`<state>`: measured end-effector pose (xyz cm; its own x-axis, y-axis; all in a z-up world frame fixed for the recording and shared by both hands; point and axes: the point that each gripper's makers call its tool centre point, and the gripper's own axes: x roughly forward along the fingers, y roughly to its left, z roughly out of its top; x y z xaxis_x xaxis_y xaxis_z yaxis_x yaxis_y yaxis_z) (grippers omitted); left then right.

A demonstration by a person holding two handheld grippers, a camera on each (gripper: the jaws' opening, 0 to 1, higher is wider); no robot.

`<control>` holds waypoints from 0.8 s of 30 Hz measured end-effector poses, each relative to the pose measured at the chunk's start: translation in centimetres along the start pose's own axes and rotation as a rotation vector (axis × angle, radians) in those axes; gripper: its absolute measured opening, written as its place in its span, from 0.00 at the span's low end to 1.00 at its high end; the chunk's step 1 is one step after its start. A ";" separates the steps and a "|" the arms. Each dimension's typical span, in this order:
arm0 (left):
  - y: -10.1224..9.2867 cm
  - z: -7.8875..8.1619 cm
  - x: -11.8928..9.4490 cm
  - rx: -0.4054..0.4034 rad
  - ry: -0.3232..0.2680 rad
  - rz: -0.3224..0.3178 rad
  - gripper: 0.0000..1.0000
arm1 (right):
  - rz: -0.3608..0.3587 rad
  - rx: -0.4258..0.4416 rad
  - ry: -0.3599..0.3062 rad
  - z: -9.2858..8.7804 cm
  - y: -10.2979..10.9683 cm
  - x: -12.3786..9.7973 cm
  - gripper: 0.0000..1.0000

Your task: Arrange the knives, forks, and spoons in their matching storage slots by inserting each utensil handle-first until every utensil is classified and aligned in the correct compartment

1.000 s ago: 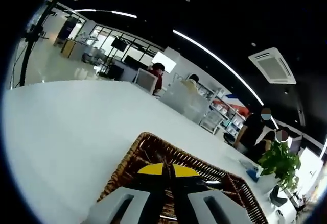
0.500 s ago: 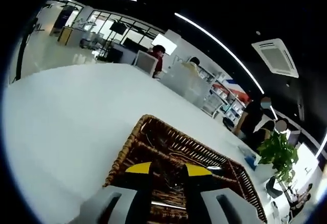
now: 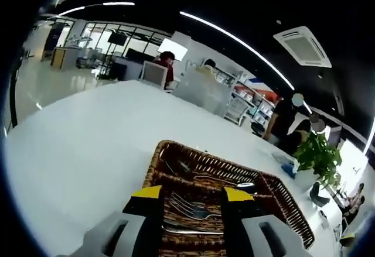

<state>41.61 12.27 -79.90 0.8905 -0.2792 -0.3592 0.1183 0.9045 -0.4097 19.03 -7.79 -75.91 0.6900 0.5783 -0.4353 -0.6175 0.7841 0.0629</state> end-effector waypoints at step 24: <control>-4.5 -0.7 -6.0 0.324 0.044 -0.107 0.72 | -0.010 -0.023 -0.020 1.7 -0.2 0.5 0.96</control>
<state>35.41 9.62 -76.52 0.8467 -0.3848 -0.3674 0.3494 0.9229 -0.1615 20.15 -7.32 -74.58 0.7034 0.5755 -0.4173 -0.6191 0.7844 0.0382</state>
